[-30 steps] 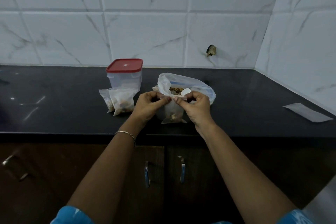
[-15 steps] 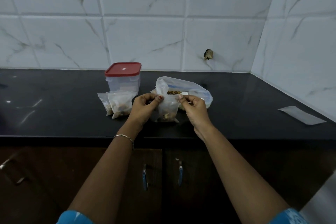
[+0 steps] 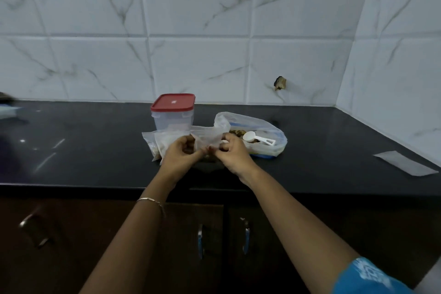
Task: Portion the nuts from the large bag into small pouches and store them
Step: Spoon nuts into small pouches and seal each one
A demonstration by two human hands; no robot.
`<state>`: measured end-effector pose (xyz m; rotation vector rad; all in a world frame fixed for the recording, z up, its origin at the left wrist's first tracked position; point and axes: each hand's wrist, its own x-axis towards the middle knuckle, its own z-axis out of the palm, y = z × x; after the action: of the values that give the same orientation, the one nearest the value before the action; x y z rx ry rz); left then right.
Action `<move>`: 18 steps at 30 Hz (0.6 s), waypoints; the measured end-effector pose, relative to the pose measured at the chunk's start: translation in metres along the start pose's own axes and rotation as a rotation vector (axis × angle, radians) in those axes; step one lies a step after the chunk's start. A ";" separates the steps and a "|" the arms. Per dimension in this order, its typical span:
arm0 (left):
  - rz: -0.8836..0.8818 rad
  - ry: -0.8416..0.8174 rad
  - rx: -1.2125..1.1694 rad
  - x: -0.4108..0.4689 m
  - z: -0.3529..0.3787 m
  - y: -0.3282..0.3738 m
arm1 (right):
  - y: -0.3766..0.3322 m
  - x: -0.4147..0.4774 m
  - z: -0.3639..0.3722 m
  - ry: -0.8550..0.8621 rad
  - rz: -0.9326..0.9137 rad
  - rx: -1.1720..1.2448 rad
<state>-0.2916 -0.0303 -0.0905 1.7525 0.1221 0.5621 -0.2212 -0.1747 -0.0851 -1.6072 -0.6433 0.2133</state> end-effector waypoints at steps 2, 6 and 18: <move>0.017 -0.005 0.164 -0.002 -0.025 0.000 | 0.001 0.011 0.020 -0.012 0.016 -0.034; -0.069 0.071 0.183 -0.003 -0.070 -0.012 | 0.010 0.026 0.055 0.004 -0.080 -0.297; 0.091 0.338 0.516 0.007 -0.059 -0.030 | 0.015 0.050 0.068 0.197 -0.293 -0.646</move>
<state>-0.3043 0.0326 -0.1076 2.1522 0.4586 0.9542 -0.2094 -0.0905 -0.0983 -2.0819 -0.8332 -0.4068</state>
